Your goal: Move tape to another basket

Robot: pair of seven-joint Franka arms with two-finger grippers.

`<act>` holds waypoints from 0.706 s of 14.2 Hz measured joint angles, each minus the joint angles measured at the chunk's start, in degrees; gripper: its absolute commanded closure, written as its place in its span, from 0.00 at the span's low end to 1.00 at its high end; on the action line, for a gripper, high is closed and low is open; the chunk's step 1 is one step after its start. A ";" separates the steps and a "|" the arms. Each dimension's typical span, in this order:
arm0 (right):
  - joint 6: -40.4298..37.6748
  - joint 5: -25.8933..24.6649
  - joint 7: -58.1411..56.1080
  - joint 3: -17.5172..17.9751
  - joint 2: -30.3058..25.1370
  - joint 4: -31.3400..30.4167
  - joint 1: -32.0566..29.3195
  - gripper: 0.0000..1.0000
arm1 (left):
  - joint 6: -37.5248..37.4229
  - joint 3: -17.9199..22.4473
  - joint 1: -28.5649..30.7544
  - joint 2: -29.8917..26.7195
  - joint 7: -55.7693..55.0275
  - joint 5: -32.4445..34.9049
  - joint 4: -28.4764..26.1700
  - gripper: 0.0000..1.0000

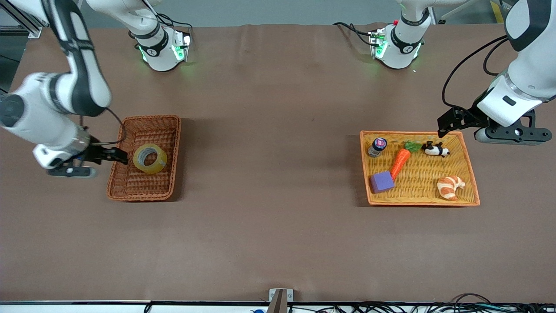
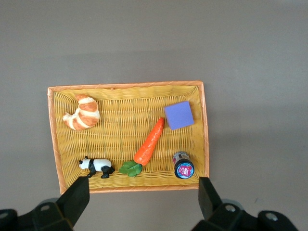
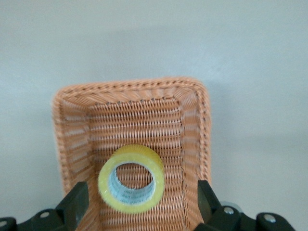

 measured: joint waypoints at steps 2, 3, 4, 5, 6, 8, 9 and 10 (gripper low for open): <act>-10.97 -0.31 0.00 -0.02 -0.42 8.66 -0.38 0.00 | 0.00 -0.01 0.00 0.04 -0.02 0.00 0.01 0.00; -15.82 -1.17 0.00 0.11 -0.50 12.76 -0.35 0.00 | 0.00 -0.01 0.00 0.06 -0.03 0.00 0.02 0.00; -20.01 -2.26 0.23 0.35 -0.53 16.52 -0.25 0.00 | 0.00 -0.02 -0.01 0.07 -0.03 0.00 0.03 0.00; -23.52 -3.04 0.88 0.62 -0.58 19.74 -0.07 0.00 | 0.00 -0.02 -0.02 0.07 -0.03 0.00 0.04 0.00; -26.67 -3.39 1.68 0.86 -0.62 22.51 0.26 0.00 | 0.00 -0.04 -0.03 0.08 -0.03 0.00 0.05 0.00; -31.32 -3.59 3.95 1.60 -0.94 26.65 0.81 0.00 | 0.00 -0.09 -0.03 0.08 -0.06 0.00 0.07 0.00; -32.78 -3.70 5.03 2.92 -1.59 27.77 0.32 0.00 | 0.00 -0.10 -0.04 0.08 -0.18 0.00 0.09 0.00; -33.95 -3.91 5.83 5.17 -2.66 28.21 -1.19 0.00 | 0.00 -0.11 -0.04 0.08 -0.55 0.00 0.14 0.00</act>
